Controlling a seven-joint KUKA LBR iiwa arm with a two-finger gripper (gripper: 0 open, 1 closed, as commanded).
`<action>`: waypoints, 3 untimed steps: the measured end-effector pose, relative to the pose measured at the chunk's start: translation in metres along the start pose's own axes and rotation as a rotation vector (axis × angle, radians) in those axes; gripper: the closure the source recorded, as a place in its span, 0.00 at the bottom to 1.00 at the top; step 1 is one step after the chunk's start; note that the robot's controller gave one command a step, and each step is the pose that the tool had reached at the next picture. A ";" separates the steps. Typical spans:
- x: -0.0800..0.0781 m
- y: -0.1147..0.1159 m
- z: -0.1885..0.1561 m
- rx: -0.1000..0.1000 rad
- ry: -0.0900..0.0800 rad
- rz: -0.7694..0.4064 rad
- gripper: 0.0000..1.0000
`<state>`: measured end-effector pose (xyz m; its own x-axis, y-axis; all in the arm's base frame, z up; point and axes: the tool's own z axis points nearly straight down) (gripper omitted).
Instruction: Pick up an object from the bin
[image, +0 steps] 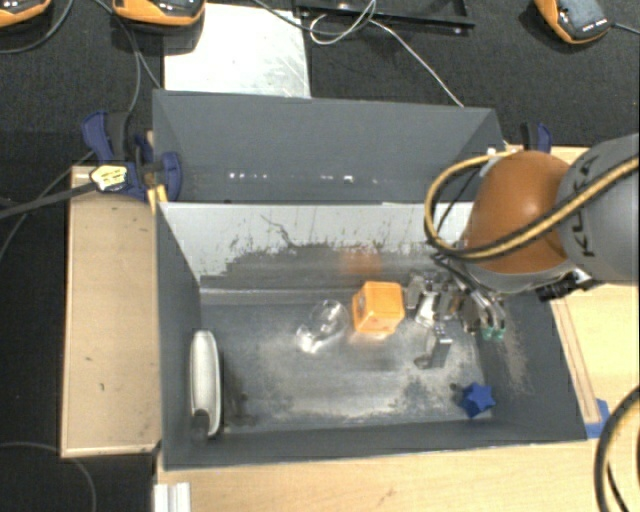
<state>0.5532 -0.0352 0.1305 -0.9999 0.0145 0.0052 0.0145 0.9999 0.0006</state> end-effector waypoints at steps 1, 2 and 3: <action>-0.002 0.000 -0.005 0.001 -0.008 -0.001 0.00; -0.026 0.065 0.010 0.000 -0.007 -0.248 0.00; -0.028 0.036 0.046 0.000 -0.010 -0.164 0.00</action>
Offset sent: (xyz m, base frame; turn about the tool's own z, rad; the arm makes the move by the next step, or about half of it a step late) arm 0.0291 0.0759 -0.0140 -0.2903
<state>0.5818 0.0008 0.0841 -0.9889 -0.1486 -0.0050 -0.1486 0.9889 0.0008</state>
